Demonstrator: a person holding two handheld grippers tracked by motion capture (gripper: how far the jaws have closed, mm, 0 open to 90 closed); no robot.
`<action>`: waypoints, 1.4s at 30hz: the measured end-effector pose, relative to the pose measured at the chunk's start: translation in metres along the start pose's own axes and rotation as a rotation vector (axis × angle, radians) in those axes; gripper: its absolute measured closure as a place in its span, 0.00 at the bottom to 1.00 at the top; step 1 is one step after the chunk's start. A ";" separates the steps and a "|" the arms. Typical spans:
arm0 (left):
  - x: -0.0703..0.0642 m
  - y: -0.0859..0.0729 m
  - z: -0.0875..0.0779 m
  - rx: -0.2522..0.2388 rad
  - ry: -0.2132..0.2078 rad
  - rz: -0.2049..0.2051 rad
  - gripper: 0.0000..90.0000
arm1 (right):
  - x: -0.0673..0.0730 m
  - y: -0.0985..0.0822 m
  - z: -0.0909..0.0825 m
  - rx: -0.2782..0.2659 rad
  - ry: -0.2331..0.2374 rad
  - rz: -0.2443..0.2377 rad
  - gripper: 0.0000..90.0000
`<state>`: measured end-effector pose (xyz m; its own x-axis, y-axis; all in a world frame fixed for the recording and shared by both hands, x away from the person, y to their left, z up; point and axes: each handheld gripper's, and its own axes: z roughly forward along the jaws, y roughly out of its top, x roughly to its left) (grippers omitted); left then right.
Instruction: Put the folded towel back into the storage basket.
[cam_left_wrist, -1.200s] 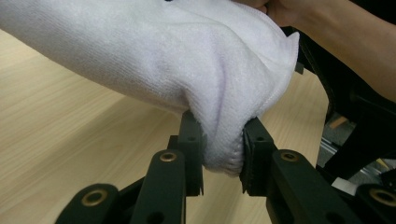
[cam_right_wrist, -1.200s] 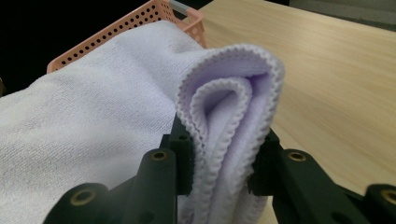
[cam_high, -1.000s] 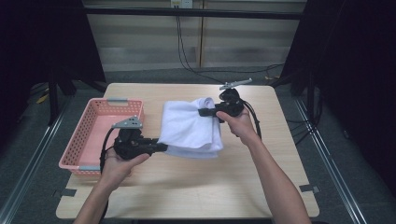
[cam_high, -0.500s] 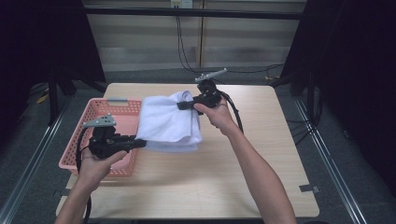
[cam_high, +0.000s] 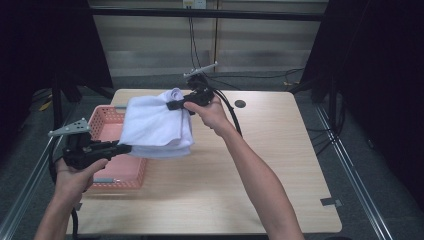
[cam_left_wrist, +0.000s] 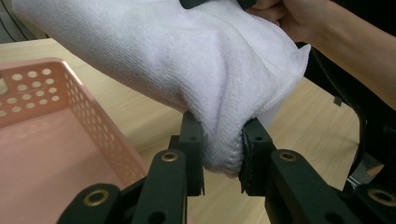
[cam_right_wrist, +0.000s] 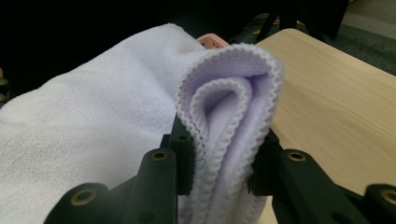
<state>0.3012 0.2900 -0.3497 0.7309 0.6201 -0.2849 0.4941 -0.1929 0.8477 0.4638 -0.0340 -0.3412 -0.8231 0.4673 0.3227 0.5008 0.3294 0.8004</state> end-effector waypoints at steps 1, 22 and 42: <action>0.002 -0.001 -0.003 0.000 0.007 0.000 0.83 | 0.001 0.002 0.003 -0.003 0.004 0.003 0.77; 0.032 -0.014 -0.042 -0.055 0.074 -0.073 0.84 | 0.020 0.022 0.051 0.029 0.012 0.016 0.77; 0.070 -0.039 -0.084 -0.075 0.160 -0.161 0.84 | 0.046 0.036 0.116 0.061 -0.003 0.017 0.78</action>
<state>0.2932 0.4047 -0.3649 0.5591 0.7518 -0.3495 0.5576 -0.0290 0.8296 0.4749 0.0940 -0.3563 -0.8136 0.4756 0.3345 0.5303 0.3711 0.7623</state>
